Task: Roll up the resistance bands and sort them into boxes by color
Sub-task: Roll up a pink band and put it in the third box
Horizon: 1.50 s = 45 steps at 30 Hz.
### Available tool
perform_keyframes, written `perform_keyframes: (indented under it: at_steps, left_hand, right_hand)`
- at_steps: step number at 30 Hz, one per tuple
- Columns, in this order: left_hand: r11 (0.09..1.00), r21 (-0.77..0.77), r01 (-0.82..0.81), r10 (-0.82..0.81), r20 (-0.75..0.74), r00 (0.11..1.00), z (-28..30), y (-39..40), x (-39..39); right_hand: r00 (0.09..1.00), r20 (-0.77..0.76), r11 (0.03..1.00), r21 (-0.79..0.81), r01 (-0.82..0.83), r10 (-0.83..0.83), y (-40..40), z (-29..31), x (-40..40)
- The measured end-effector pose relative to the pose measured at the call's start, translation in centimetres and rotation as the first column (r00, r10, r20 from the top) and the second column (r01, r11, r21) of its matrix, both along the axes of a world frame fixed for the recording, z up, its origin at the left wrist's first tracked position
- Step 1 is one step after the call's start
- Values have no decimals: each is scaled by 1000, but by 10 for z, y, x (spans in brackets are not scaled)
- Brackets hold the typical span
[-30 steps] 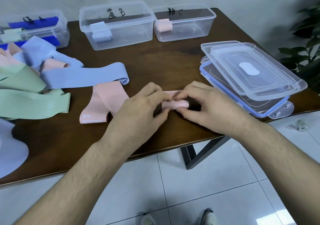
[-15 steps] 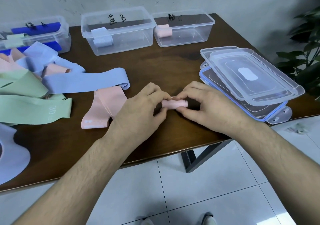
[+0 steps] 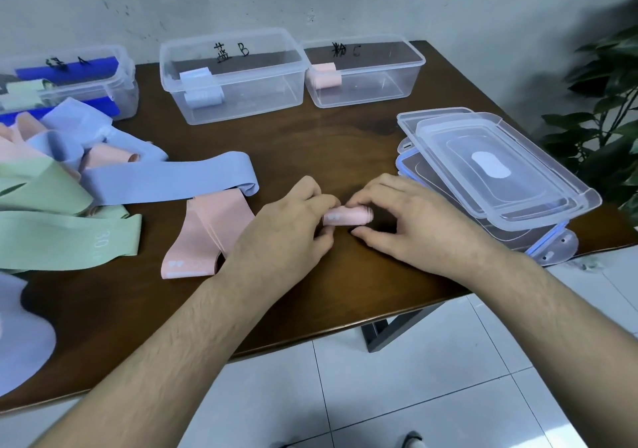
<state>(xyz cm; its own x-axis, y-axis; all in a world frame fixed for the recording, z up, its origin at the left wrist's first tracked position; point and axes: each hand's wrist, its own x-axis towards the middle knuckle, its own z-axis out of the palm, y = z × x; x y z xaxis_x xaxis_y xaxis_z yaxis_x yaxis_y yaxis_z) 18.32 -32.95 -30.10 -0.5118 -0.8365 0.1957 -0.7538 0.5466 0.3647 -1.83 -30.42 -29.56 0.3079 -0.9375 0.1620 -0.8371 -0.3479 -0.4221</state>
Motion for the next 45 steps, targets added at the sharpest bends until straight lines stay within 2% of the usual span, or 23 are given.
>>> perform_keyframes:
  at_steps: [6, 9, 11, 13, 14, 16, 17, 19, 23, 27, 29, 34, 37, 41, 45]
  left_hand:
    - [998, 63, 9, -9, 0, 1000, 1, -8, 1]
    - [986, 163, -31, 47, -95, 994, 4, -10, 3]
    - [950, 304, -67, 138, -217, 966, 8, -11, 3]
    - [862, 503, -66, 303, -405, 863, 12, -11, 2]
    - [785, 618, -34, 417, -487, 767, 15, -10, 1]
    - [585, 803, 112, 632, -538, 558, 23, -6, 0]
    - [509, 841, 181, 693, -526, 493, 27, -5, 1]
    - [444, 858, 257, 727, -513, 457, 33, -6, 2]
    - [421, 848, 321, 739, -526, 421, 43, -9, 4]
    - [395, 859, 325, 764, -504, 403, 47, -15, 11]
    - [400, 860, 318, 749, -507, 428, 48, -19, 17]
    - [479, 844, 240, 620, -519, 588, 49, -32, 25]
    - [516, 825, 231, 530, -519, 670, 51, -42, 25]
    - [494, 832, 254, 557, -527, 642, 53, -57, 19]
    - [473, 839, 271, 599, -531, 600, 57, -71, 5]
  right_hand:
    - [998, 52, 997, 57, 44, -47, -8, 4, 5]
    - [993, 76, 994, 68, 87, -93, -8, 13, 9]
    - [988, 73, 989, 69, 129, -134, -8, 20, 13]
    - [981, 59, 981, 71, 181, -185, -9, 26, 18]
    - [976, 60, 976, 65, 206, -210, -9, 28, 20]
    - [967, 77, 969, 44, 241, -244, -9, 35, 27]
    - [965, 86, 968, 31, 248, -249, -9, 37, 31]
    - [964, 103, 969, -11, 246, -243, -7, 41, 40]
    - [969, 90, 969, -70, 236, -229, -5, 41, 52]
    - [968, 133, 977, -7, 215, -213, -5, 42, 58]
    - [970, 164, 984, 17, 178, -179, -9, 44, 58]
    - [978, 143, 984, 115, 134, -150, -24, 52, 55]
    - [975, 189, 982, 168, 90, -122, -35, 52, 54]
    - [960, 245, 985, 135, 107, -138, -53, 53, 45]
    - [958, 227, 984, 72, 166, -178, -73, 57, 37]
